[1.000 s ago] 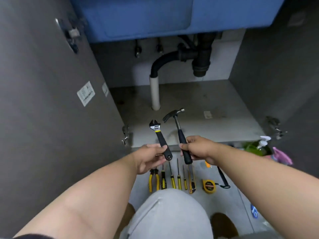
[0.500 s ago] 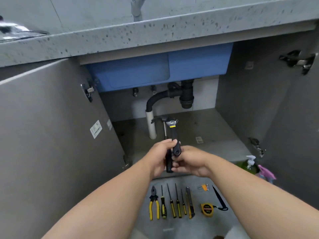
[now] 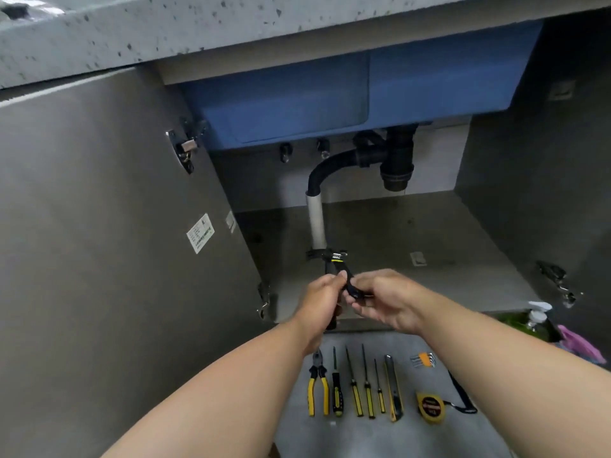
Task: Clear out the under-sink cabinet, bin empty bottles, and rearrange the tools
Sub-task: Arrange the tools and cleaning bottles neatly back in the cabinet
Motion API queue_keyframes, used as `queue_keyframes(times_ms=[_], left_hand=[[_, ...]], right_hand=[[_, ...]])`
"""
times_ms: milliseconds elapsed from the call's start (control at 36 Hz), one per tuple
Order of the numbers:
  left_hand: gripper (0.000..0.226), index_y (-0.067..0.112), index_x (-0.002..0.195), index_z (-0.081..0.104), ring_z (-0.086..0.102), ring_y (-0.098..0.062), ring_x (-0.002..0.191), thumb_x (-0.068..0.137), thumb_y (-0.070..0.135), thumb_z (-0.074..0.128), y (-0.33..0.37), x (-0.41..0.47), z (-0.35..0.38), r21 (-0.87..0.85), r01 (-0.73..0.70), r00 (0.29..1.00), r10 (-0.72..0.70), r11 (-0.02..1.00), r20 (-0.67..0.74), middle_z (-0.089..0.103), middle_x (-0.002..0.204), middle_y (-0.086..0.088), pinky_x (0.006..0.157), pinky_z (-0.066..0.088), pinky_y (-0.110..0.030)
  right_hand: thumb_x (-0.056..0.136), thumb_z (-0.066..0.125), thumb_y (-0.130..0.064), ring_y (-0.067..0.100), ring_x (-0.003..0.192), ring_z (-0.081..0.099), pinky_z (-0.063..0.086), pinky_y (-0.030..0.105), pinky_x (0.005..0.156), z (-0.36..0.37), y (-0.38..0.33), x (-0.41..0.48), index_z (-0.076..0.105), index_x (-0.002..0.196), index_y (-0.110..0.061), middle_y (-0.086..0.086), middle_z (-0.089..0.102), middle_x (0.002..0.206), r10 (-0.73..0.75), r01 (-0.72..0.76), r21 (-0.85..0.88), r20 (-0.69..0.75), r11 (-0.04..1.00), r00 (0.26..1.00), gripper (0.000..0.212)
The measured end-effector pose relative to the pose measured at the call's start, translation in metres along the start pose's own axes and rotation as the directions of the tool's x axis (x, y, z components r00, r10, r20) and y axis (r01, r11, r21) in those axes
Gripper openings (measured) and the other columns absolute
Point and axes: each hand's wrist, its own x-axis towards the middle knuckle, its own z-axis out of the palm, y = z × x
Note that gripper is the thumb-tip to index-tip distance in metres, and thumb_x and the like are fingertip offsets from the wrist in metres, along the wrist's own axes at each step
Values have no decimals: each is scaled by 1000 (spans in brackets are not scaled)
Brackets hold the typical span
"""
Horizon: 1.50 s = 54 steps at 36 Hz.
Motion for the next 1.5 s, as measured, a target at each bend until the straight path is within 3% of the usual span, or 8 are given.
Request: queue_keyframes(times_ms=[250,472,667,750,1000,1222,1417,1500], left_hand=[[19,22,95,54,46,-15,61,94,3,52,-58,91,-50,279,66,974,-1,958,-228,57,84,-7,47,36,-22],[27,31,108,52,55,-26,66,90,11,52,-110,158,-79,437,209,949,-73,875,-308,64,90,-7,61,42,-25],[33,33,107,51,58,-26,72,89,6,48,-128,197,-84,410,210,949,-84,888,-303,65,99,-4,70,46,-28],[30,29,113,50,63,-29,92,94,6,49,-129,211,-87,486,189,955,-43,853,-295,64,114,-7,84,53,-32],[62,17,148,42,37,-39,140,89,3,55,-134,237,-99,735,226,958,-9,640,-286,29,153,-18,120,30,-36],[61,18,144,41,40,-37,131,87,7,60,-152,247,-102,882,209,962,74,423,-264,35,148,-12,111,33,-37],[75,4,158,13,32,-27,147,95,9,54,-157,254,-103,855,266,953,12,446,-303,24,160,-12,120,29,-31],[69,6,157,18,33,-27,146,95,2,49,-155,252,-102,843,288,942,24,454,-334,29,158,-13,119,29,-30]], right_hand=[[106,47,-14,10,55,59,40,18,46,-9,36,95,60,93,-15,9,71,78,73,-123,-247,-201,961,977,18],[103,51,-13,14,59,45,34,19,44,-19,68,161,62,105,-10,13,64,90,59,-152,-394,-237,906,970,11],[104,48,-9,11,54,48,34,22,48,-10,79,194,65,109,-8,10,67,84,79,-142,-344,-190,928,979,17],[104,47,-9,12,53,48,33,22,46,-10,82,208,65,112,-8,10,68,83,71,-131,-332,-186,934,980,20],[104,49,-14,21,81,56,39,25,57,-10,103,228,65,113,-16,9,75,93,53,-101,-276,-177,956,983,19],[104,51,-16,19,87,61,43,27,64,-14,120,229,65,118,-18,9,76,98,74,-119,-273,-168,955,983,20],[103,51,-13,16,90,66,42,27,65,-14,126,230,65,120,-18,13,74,103,55,-95,-224,-176,970,983,22],[103,51,-14,14,89,67,42,26,65,-13,127,231,64,124,-18,10,75,101,56,-96,-226,-178,969,982,24]])
